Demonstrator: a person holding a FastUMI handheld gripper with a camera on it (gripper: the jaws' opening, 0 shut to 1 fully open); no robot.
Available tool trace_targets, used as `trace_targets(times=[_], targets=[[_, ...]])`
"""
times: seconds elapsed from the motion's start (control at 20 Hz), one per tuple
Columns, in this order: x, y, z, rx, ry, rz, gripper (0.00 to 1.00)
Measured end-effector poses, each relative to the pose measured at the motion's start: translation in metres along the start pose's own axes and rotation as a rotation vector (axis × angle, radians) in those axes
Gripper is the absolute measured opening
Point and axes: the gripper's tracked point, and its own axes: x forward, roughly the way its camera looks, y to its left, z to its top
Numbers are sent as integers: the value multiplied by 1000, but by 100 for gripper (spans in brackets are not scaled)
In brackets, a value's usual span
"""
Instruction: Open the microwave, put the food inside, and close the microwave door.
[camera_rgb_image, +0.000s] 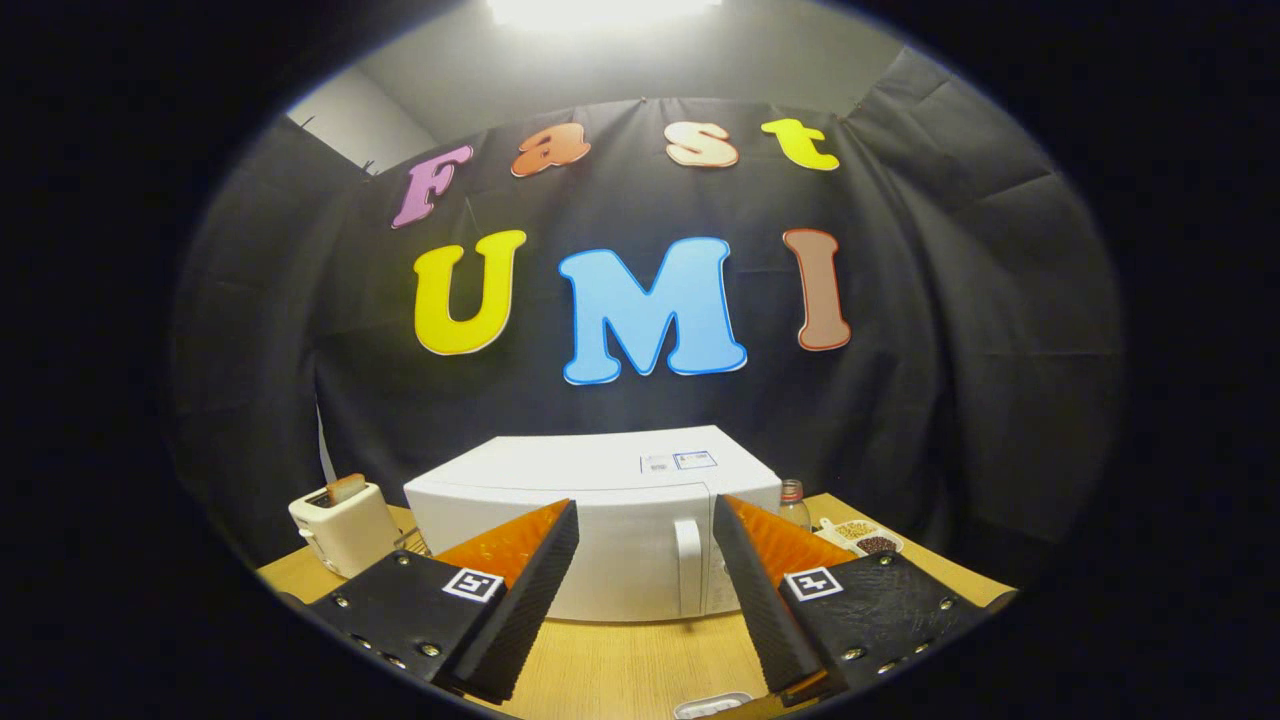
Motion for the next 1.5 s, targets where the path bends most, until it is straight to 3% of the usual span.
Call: trace_targets(times=[0.4,0.7,0.8,0.85,1.0,1.1,1.15,1.5], targets=[[70,-27,-61,-32,70,-91,89],[111,-32,-92,-65,91,-127,80],[118,-28,-98,-81,89,-126,66],[117,-37,-97,-107,79,-162,46],[115,-36,-96,-50,101,-139,24],[113,-35,-96,-47,110,-119,23],[112,-34,-97,-40,117,-110,14],[101,-32,-98,4,133,-105,15]])
